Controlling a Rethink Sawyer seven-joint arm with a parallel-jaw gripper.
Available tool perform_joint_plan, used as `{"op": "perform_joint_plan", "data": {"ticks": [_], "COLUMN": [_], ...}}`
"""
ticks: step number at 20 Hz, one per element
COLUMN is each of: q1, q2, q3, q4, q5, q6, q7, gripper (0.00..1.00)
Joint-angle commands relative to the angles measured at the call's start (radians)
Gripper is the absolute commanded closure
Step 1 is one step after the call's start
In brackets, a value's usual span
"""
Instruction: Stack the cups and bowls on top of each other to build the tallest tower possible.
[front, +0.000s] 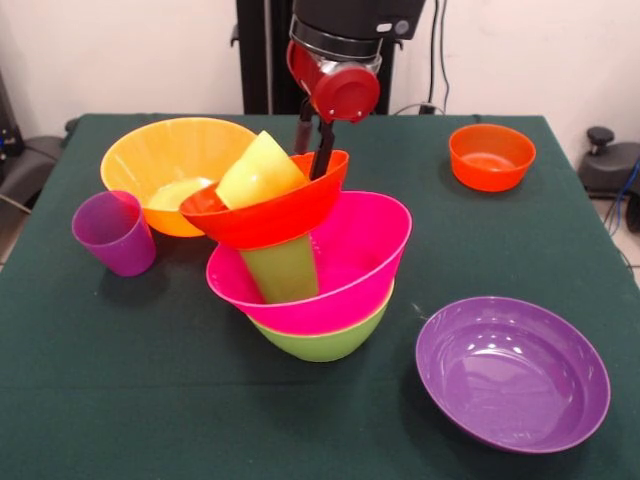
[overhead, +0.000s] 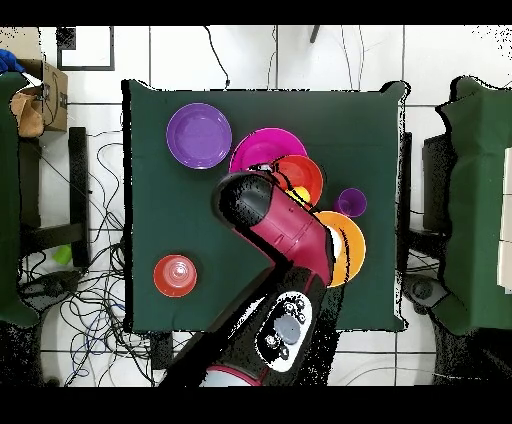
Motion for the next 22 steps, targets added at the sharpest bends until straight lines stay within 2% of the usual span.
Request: {"op": "perform_joint_plan", "data": {"ticks": [1, 4, 5, 8, 22], "q1": [0.022, 0.028, 0.04, 0.053, 0.036], "q2": [0.014, -0.002, -0.018, -0.041, 0.035], "q3": [0.019, -0.018, -0.042, -0.067, -0.075], "q4": [-0.09, -0.121, -0.133, -0.145, -0.226], "q5": [-0.017, -0.043, -0.059, -0.067, -0.032], "q6": [0.131, 0.231, 0.296, 0.363, 0.351], "q7": [0.217, 0.218, 0.224, 0.226, 0.224], "gripper": [0.0, 0.0, 0.0, 0.0, 0.0]}}
